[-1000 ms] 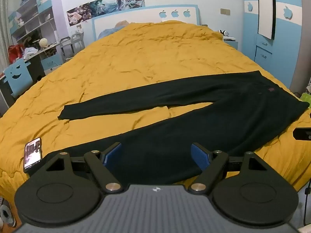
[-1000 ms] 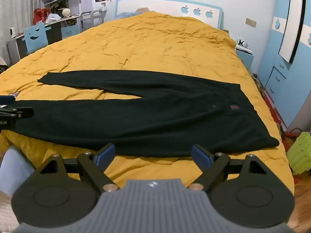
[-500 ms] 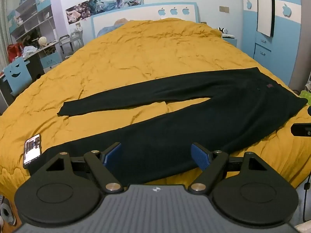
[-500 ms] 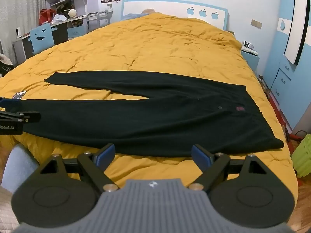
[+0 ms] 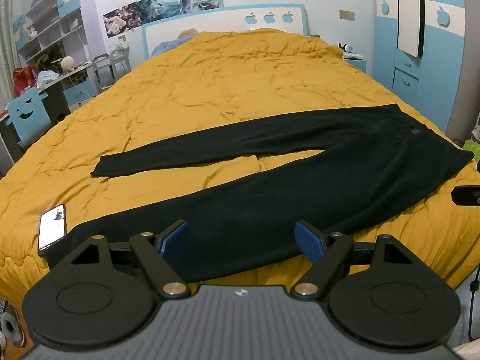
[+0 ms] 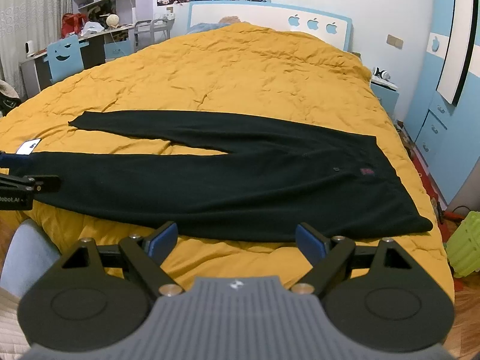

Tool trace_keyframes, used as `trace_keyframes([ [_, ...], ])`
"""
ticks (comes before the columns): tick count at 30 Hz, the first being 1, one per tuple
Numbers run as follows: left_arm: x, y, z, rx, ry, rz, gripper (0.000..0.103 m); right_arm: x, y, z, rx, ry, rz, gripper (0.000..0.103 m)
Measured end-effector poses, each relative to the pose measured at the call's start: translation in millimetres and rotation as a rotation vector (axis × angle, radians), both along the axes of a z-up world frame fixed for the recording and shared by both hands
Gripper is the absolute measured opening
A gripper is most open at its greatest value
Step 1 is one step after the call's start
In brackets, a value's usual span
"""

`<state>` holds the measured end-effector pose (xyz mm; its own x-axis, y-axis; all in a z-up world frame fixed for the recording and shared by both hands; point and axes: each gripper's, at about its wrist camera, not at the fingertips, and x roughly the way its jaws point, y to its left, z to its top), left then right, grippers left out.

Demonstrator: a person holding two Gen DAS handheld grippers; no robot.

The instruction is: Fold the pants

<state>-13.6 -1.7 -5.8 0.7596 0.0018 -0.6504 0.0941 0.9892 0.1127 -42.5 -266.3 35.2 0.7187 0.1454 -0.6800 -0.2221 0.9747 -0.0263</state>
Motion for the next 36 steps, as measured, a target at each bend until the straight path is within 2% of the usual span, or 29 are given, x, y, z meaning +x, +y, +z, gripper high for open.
trace_keyframes([
  [36,-3.8,-6.7,-1.3,0.012,0.013,-0.006,0.094,-2.6,-2.3,1.2,-0.013,0.004,-0.005,0.082],
])
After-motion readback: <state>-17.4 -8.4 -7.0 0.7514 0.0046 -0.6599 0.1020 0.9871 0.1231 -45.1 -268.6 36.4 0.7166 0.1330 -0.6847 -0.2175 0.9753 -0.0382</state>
